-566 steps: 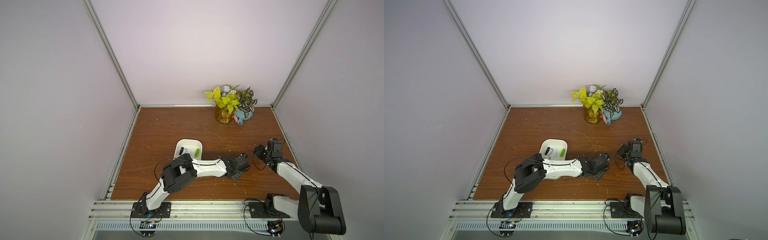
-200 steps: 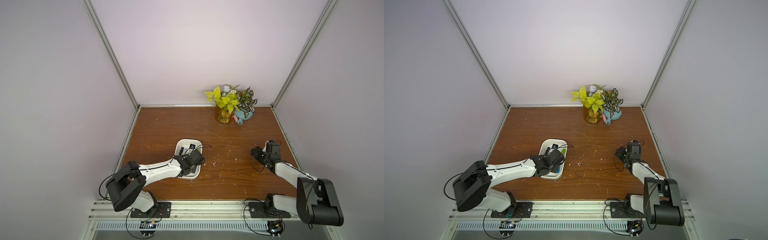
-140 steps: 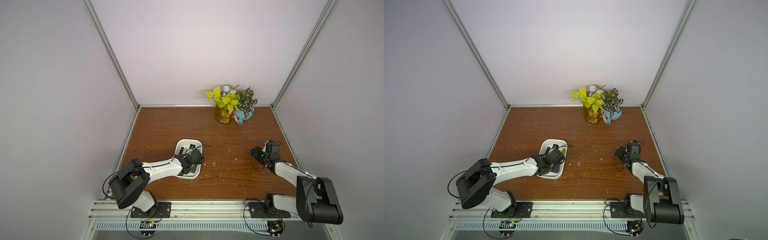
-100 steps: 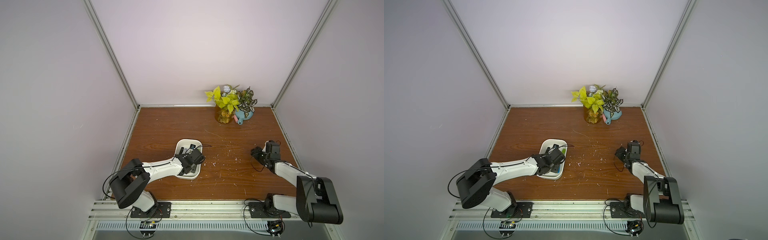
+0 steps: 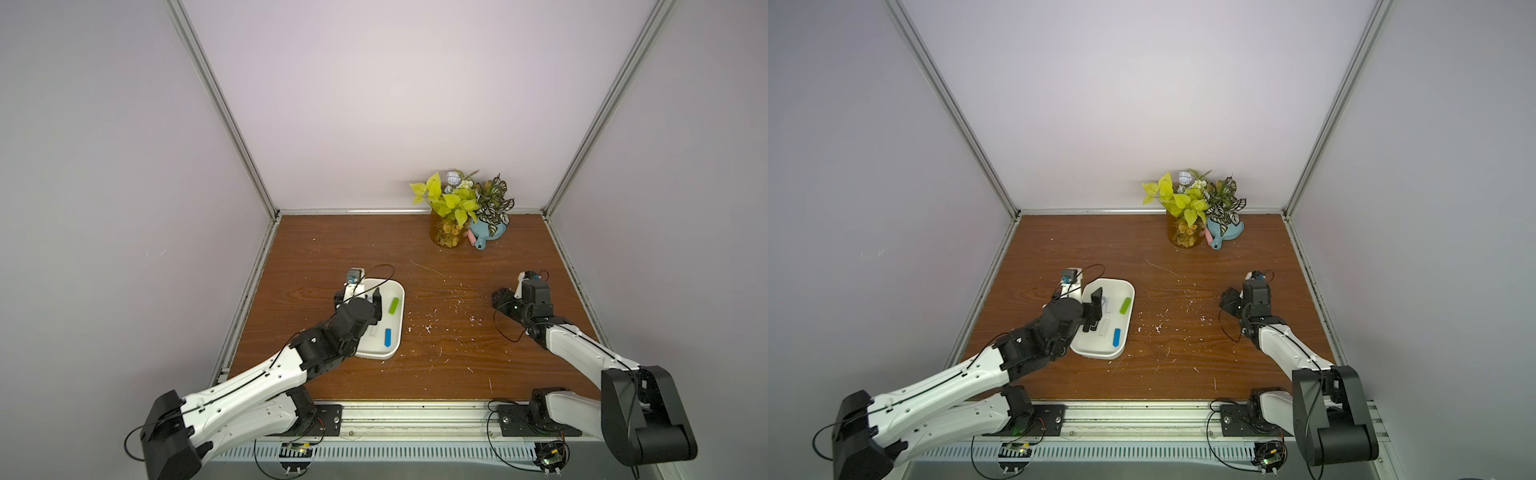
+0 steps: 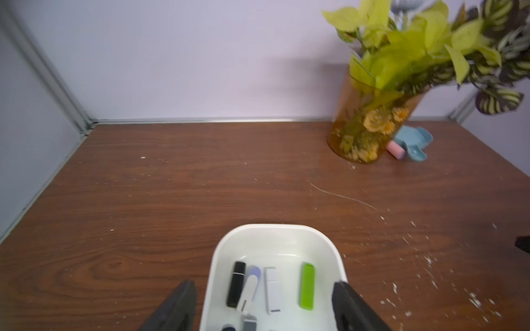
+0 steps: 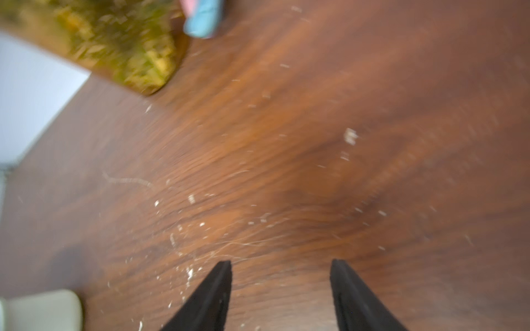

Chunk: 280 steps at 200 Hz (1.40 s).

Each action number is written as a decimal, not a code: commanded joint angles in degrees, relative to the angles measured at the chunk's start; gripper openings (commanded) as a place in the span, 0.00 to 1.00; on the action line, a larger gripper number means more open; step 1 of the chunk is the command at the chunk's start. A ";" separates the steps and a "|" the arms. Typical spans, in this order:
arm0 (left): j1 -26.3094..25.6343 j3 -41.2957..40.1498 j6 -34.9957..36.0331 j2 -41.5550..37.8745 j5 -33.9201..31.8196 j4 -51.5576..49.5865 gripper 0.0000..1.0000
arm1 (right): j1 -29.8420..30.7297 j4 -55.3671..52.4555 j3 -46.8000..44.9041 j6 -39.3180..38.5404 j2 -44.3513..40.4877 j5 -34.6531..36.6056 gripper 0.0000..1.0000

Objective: Put the usb flash drive into the storage box
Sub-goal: Place the USB flash in the storage box, then reset both arms

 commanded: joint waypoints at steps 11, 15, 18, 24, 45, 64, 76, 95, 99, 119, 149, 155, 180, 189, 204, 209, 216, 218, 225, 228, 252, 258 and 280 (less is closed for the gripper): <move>11.71 -14.22 8.99 -7.81 -12.18 20.88 0.83 | 10.31 2.50 4.07 -15.73 -1.41 14.94 0.71; 13.80 -15.38 9.45 -7.88 -11.30 22.82 0.84 | 10.92 3.35 3.85 -16.69 -1.61 16.91 0.72; 15.33 -16.04 10.14 -7.77 -10.83 24.25 0.87 | 11.28 4.15 3.63 -17.23 -1.87 18.23 0.73; 17.36 -17.19 11.73 -7.05 -11.38 26.99 0.91 | 11.82 5.69 3.02 -18.00 -2.51 20.89 0.74; 20.56 -22.80 23.52 -1.49 -16.64 44.93 0.92 | 12.43 18.57 -3.47 -24.26 -5.98 24.55 0.79; 27.09 -26.71 26.37 4.95 -12.80 58.30 0.94 | 12.37 31.56 -11.09 -28.99 -9.26 26.35 0.83; 32.88 -27.19 21.59 8.45 -4.10 58.72 0.97 | 12.35 32.08 -11.89 -30.40 -10.54 28.67 0.84; 37.07 -26.60 19.20 15.48 1.98 62.24 1.00 | 12.18 40.97 -16.77 -33.69 -11.32 31.26 0.84; 37.12 -26.07 20.05 16.74 3.21 62.79 1.00 | 12.05 44.57 -18.78 -34.71 -10.87 31.71 0.84; 37.44 -21.89 22.70 24.52 5.64 65.46 0.98 | 8.24 60.98 -26.17 -34.68 -5.07 32.23 0.85; 39.51 -15.76 26.10 33.60 11.01 67.39 0.99 | 4.11 65.39 -24.29 -34.82 0.79 26.20 0.82; 40.05 -16.09 26.18 35.05 11.85 69.44 0.99 | 3.37 67.62 -24.04 -34.62 2.50 25.68 0.82; 42.60 -18.49 24.80 36.68 16.81 74.42 0.98 | -0.20 84.49 -25.49 -33.99 15.58 22.73 0.83; 42.81 -18.95 24.99 37.10 18.15 76.21 0.98 | -0.75 90.52 -25.47 -35.11 21.26 19.74 0.83; 44.49 -21.15 24.89 39.02 23.45 81.58 0.98 | 0.07 91.10 -25.21 -35.77 21.84 20.62 0.83; 44.65 -22.40 25.95 41.63 24.67 87.01 0.98 | -0.43 86.06 -24.38 -35.10 19.55 19.92 0.83; 44.28 -23.48 26.69 42.77 25.31 90.48 0.99 | -1.39 79.42 -22.66 -34.01 17.45 18.86 0.83; 44.30 -23.32 26.57 42.27 25.44 89.14 0.99 | -1.61 78.18 -22.25 -33.78 17.17 18.68 0.83; 44.42 -22.04 25.50 40.32 24.91 83.56 0.99 | -2.09 76.63 -20.75 -33.11 17.97 19.44 0.83; 44.54 -21.26 25.18 39.91 24.74 81.48 0.99 | -2.17 76.50 -20.20 -32.76 18.57 20.14 0.84; 46.22 -19.00 23.66 41.08 25.14 79.54 0.99 | -3.22 69.82 -15.84 -31.39 19.52 20.04 0.90; 46.26 -18.99 23.56 41.08 25.11 79.52 0.99 | -3.51 69.73 -15.98 -31.31 19.26 19.38 0.99; 46.24 -19.09 23.56 41.00 25.14 79.55 0.99 | -3.63 72.19 -16.70 -31.39 19.77 19.59 0.99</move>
